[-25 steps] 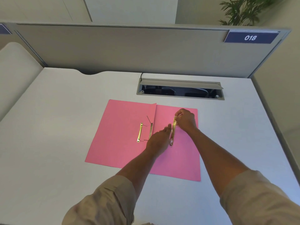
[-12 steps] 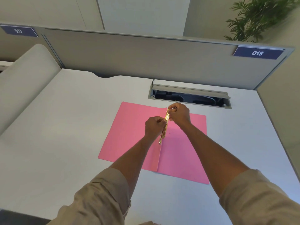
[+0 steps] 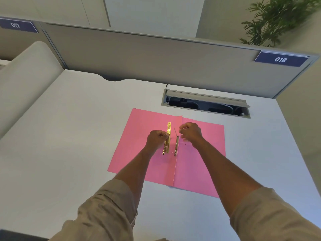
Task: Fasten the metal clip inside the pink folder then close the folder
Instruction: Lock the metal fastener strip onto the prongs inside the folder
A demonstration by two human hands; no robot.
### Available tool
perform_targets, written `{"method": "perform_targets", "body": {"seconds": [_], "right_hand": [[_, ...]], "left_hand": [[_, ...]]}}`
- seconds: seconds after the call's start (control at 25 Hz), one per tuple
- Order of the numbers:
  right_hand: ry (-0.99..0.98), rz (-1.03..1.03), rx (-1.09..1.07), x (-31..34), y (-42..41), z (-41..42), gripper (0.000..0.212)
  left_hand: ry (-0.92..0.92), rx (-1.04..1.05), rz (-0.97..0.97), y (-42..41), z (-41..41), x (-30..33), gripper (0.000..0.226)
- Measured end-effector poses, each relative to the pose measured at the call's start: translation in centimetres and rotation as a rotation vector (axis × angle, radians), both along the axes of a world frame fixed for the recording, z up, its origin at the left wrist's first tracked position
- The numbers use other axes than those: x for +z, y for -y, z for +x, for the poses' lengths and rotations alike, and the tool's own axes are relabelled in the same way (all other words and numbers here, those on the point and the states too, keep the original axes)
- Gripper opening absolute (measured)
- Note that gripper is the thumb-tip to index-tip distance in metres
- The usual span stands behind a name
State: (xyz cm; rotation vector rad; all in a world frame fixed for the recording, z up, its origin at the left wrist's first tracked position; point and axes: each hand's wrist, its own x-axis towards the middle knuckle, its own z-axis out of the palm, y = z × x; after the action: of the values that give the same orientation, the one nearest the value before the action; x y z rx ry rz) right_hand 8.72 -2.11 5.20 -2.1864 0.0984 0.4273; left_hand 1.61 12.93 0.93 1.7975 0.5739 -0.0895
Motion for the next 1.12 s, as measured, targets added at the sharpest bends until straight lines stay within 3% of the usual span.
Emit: {"method": "perform_targets", "body": {"seconds": [0.12, 0.4, 1.12], "right_hand": [[-0.077, -0.01, 0.012, -1.5, 0.3, -0.5, 0.012], [-0.05, 0.013, 0.073, -2.9, -1.0, -0.5, 0.024], [-0.015, 0.013, 0.137, -2.9, -0.9, -0.7, 0.014]], "left_hand": [[-0.036, 0.014, -0.052, -0.2, 0.2, -0.6, 0.015], [-0.064, 0.039, -0.18, -0.6, 0.7, -1.2, 0.017], [-0.068, -0.044, -0.192, 0.0, 0.8, -0.6, 0.019]]}}
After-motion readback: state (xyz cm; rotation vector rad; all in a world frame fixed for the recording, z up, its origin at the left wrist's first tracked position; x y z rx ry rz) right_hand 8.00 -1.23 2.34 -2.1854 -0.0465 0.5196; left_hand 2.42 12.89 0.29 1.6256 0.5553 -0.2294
